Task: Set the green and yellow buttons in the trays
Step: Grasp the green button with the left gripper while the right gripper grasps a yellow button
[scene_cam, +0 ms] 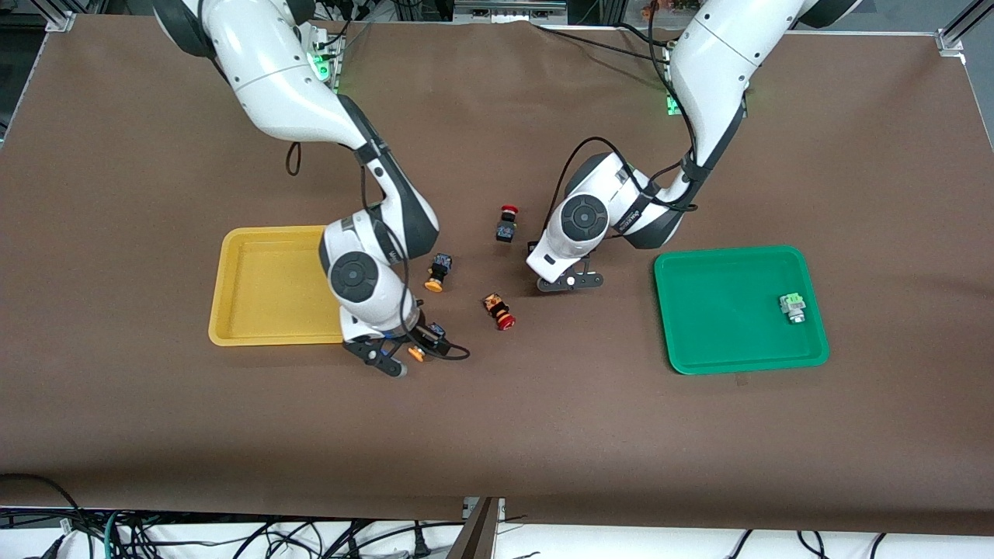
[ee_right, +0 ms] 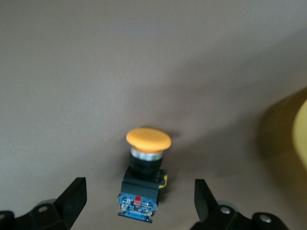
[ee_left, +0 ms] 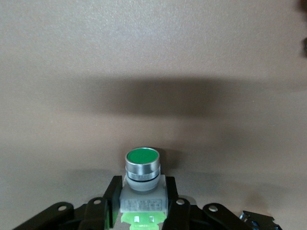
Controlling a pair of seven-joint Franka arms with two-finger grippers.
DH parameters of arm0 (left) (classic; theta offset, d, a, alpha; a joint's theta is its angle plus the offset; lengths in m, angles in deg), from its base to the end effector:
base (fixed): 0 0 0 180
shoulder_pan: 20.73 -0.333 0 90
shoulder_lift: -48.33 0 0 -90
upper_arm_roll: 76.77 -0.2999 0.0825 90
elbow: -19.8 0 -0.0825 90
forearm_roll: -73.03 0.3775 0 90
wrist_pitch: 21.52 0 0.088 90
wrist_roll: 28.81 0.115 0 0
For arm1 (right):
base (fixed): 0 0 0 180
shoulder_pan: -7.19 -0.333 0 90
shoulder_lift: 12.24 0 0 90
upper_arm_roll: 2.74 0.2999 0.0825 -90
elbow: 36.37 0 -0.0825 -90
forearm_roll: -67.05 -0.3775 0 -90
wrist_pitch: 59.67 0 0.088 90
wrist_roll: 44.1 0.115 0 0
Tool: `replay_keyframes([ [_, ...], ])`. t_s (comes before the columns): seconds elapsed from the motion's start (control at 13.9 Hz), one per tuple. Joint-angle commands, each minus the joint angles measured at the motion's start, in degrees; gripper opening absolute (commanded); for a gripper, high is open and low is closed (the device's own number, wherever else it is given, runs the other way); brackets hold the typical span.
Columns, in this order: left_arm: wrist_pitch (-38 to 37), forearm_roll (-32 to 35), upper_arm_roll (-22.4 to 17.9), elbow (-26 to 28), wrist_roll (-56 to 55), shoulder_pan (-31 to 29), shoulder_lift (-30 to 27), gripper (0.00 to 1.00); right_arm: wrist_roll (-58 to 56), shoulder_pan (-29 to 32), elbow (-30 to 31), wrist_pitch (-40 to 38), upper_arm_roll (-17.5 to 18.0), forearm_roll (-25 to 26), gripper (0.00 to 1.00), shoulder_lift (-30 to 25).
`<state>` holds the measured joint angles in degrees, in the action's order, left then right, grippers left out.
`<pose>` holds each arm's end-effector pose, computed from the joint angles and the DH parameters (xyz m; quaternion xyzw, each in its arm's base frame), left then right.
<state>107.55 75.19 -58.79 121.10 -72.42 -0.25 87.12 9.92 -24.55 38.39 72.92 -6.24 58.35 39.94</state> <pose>0.4972 -0.3822 0.1669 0.9915 0.0562 -0.1163 0.0127 0.6434 0.3616 0.1859 -0.9644 0.2571 -0.0150 0.0594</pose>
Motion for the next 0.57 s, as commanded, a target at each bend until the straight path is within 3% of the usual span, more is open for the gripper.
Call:
replay_keyframes([
  [0.0, -1.44, 1.44, -0.84, -0.23, -0.87, -0.35, -2.39, 0.15, 1.17, -1.03, -1.55, -0.40, -0.11, -0.53, 0.99, 1.52],
  [0.14, -6.61, 1.53, -1.55, -2.77, 2.54, -3.06, -4.24, 0.14, 1.09, -1.39, -1.46, 0.65, -0.11, -0.18, 0.85, 2.22],
  [0.36, -12.34, 1.53, -1.46, -7.26, 13.08, -10.44, -5.30, 0.15, -2.67, -1.13, -0.40, 1.36, -0.28, 2.10, 0.34, 2.05],
  [0.5, -12.44, 1.97, -1.63, -7.70, 18.80, -15.01, -5.30, 0.15, -4.62, -0.77, -0.75, -1.34, -0.55, 2.73, 0.07, 1.18],
])
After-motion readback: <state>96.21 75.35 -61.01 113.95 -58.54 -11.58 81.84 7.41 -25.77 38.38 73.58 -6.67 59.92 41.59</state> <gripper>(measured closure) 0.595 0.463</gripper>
